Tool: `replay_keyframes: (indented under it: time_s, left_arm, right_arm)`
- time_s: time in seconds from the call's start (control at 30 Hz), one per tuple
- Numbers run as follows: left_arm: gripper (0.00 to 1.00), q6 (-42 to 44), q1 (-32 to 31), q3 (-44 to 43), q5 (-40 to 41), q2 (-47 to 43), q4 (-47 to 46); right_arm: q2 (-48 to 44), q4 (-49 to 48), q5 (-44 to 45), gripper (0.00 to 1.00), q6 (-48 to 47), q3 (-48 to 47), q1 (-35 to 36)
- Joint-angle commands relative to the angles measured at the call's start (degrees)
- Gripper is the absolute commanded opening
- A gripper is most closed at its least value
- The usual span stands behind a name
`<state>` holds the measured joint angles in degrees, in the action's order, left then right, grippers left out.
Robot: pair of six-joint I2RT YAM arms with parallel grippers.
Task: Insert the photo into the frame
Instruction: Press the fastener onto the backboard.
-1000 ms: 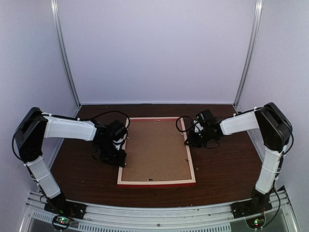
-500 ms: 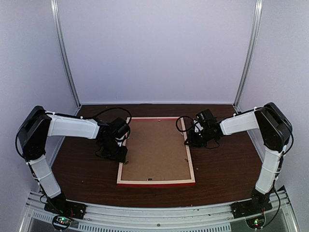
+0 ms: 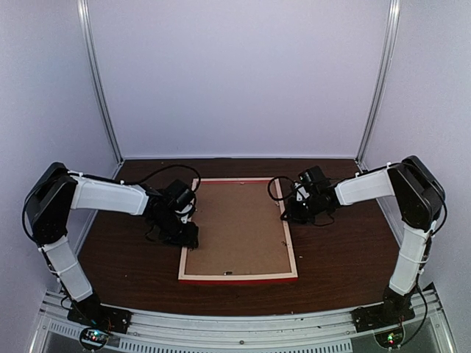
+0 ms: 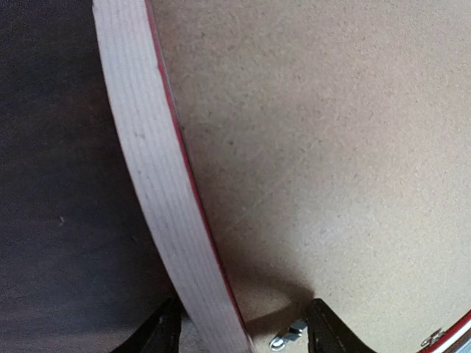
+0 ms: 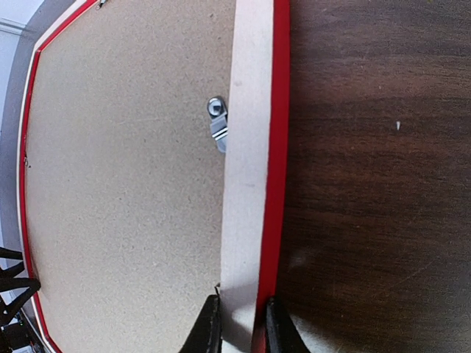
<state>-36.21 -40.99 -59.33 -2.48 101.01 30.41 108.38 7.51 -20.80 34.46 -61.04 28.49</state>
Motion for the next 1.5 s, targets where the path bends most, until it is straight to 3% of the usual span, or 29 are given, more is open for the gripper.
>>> replay_keyframes:
  time_s: [0.0,0.23,0.47,0.67,1.07,1.47]
  left_arm:
    - [0.58,-1.0,-0.2,4.3,-2.3,-1.7,3.1]
    - [0.57,-1.2,-0.3,5.9,-2.0,-3.6,3.5]
    - [0.69,0.4,-0.3,2.6,-3.3,-4.4,2.4]
    - [0.72,1.8,-0.2,0.0,1.0,-6.1,3.9]
    - [0.73,1.0,0.6,-3.0,8.0,-2.8,6.5]
    - [0.74,1.7,0.8,-2.8,8.1,0.4,7.0]
  right_arm:
    - [5.9,5.8,-0.3,0.00,-0.2,1.9,0.0]
    - [6.7,5.8,-0.5,0.00,-0.3,1.4,0.0]
    - [6.6,5.5,-0.6,0.00,-0.2,1.9,0.0]
    - [6.7,5.3,-0.5,0.00,-0.2,2.0,0.0]
    - [6.3,5.3,-0.7,0.00,-0.3,2.1,0.0]
    - [6.1,5.3,-0.6,0.00,-0.1,2.2,0.0]
